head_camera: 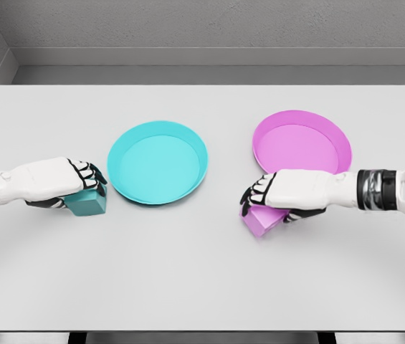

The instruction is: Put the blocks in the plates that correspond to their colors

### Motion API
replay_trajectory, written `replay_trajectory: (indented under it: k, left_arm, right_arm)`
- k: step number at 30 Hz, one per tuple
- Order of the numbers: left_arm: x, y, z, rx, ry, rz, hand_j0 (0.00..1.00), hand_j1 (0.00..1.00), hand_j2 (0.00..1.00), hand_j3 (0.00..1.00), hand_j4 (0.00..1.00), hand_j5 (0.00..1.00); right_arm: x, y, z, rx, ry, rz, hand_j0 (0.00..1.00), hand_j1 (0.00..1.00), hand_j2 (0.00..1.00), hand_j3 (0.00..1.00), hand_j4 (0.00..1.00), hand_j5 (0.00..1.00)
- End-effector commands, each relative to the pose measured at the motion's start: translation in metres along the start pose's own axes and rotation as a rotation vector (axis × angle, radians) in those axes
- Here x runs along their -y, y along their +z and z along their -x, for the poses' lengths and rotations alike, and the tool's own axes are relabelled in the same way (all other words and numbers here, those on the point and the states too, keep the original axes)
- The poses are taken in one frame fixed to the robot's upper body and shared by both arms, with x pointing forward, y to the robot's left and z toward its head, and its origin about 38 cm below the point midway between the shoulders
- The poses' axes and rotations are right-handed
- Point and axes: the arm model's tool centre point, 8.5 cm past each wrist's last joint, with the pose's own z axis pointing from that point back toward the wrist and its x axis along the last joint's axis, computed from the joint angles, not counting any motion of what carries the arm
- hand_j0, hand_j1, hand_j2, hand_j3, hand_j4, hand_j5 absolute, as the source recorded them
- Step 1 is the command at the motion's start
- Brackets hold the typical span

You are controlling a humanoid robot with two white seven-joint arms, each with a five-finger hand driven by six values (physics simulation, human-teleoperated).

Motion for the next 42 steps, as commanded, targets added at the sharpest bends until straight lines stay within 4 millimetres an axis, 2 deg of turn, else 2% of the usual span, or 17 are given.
replay_trajectory:
  k: [1,4,7,11,15,19,23,26,31,34,36,37,38,39,40,41,42]
  left_arm:
    - [-0.001,0.001,0.000,0.000,0.005,-0.004,0.48,0.48,0.48,0.48,0.48,0.48]
    - [-0.003,0.010,0.005,-0.018,-0.002,0.003,0.39,0.39,0.39,0.39,0.39,0.39]
    - [-0.006,0.016,0.007,-0.024,-0.005,0.001,0.34,0.34,0.34,0.34,0.34,0.34]
    - [-0.012,0.019,0.006,-0.017,-0.009,-0.011,0.27,0.27,0.27,0.27,0.27,0.27]
    - [-0.032,0.023,0.011,-0.031,-0.042,-0.044,0.19,0.19,0.19,0.19,0.19,0.19]
    - [-0.056,0.021,0.013,-0.032,-0.085,-0.089,0.19,0.19,0.19,0.19,0.19,0.19]
    - [-0.074,-0.004,0.005,0.006,-0.099,-0.147,0.19,0.19,0.19,0.19,0.19,0.19]
    - [-0.080,-0.028,-0.003,0.033,-0.114,-0.159,0.19,0.19,0.19,0.19,0.19,0.19]
    - [-0.074,-0.071,-0.007,0.060,-0.113,-0.127,0.21,0.21,0.21,0.21,0.21,0.21]
    - [-0.077,-0.084,-0.009,0.065,-0.125,-0.120,0.24,0.24,0.24,0.24,0.24,0.24]
    - [-0.078,-0.091,-0.013,0.074,-0.135,-0.119,0.31,0.31,0.31,0.31,0.31,0.31]
    - [-0.076,-0.092,-0.015,0.081,-0.134,-0.116,0.42,0.42,0.42,0.42,0.42,0.42]
    - [-0.078,-0.093,-0.015,0.082,-0.137,-0.117,0.62,0.62,0.62,0.62,0.62,0.62]
    - [-0.078,-0.092,-0.015,0.080,-0.138,-0.117,0.76,0.76,0.76,0.76,0.76,0.76]
    - [-0.079,-0.093,-0.015,0.081,-0.137,-0.120,0.93,0.93,0.93,0.93,0.93,0.93]
    - [-0.079,-0.093,-0.015,0.082,-0.135,-0.121,0.99,0.99,0.99,0.99,0.99,0.99]
    - [-0.079,-0.092,-0.015,0.083,-0.135,-0.122,1.00,1.00,1.00,1.00,1.00,1.00]
  right_arm:
    - [0.002,-0.002,0.000,0.002,-0.001,0.009,0.47,0.47,0.47,0.47,0.47,0.47]
    - [0.010,0.001,0.002,-0.009,0.009,0.022,0.47,0.47,0.47,0.47,0.47,0.47]
    - [0.017,0.004,0.004,-0.020,0.017,0.036,0.47,0.47,0.47,0.47,0.47,0.47]
    - [0.030,0.017,0.019,-0.133,-0.016,0.079,0.47,0.47,0.47,0.47,0.47,0.47]
    - [0.036,0.022,0.031,-0.240,-0.069,0.105,0.47,0.47,0.47,0.47,0.47,0.47]
    - [0.040,0.027,0.040,-0.321,-0.107,0.123,0.47,0.47,0.47,0.47,0.47,0.47]
    - [0.041,0.034,0.051,-0.427,-0.164,0.139,0.47,0.47,0.47,0.47,0.47,0.47]
    - [0.041,0.038,0.058,-0.491,-0.197,0.144,0.48,0.48,0.48,0.48,0.48,0.48]
    - [0.038,0.045,0.070,-0.612,-0.266,0.156,0.48,0.48,0.48,0.48,0.48,0.48]
    - [0.037,0.046,0.072,-0.644,-0.285,0.161,0.48,0.48,0.48,0.48,0.48,0.48]
    - [0.034,0.047,0.075,-0.671,-0.304,0.159,0.48,0.48,0.48,0.48,0.48,0.48]
    - [0.034,0.047,0.075,-0.679,-0.308,0.159,0.48,0.48,0.48,0.48,0.48,0.48]
    - [0.034,0.048,0.076,-0.681,-0.310,0.159,0.48,0.48,0.48,0.48,0.48,0.48]
    - [0.034,0.047,0.076,-0.680,-0.310,0.159,0.57,0.57,0.57,0.57,0.57,0.57]
    - [0.034,0.047,0.075,-0.678,-0.311,0.158,0.99,0.99,0.99,0.99,0.99,0.99]
    - [0.034,0.046,0.074,-0.674,-0.309,0.158,1.00,1.00,1.00,1.00,1.00,1.00]
    - [0.034,0.045,0.074,-0.672,-0.309,0.157,1.00,1.00,1.00,1.00,1.00,1.00]
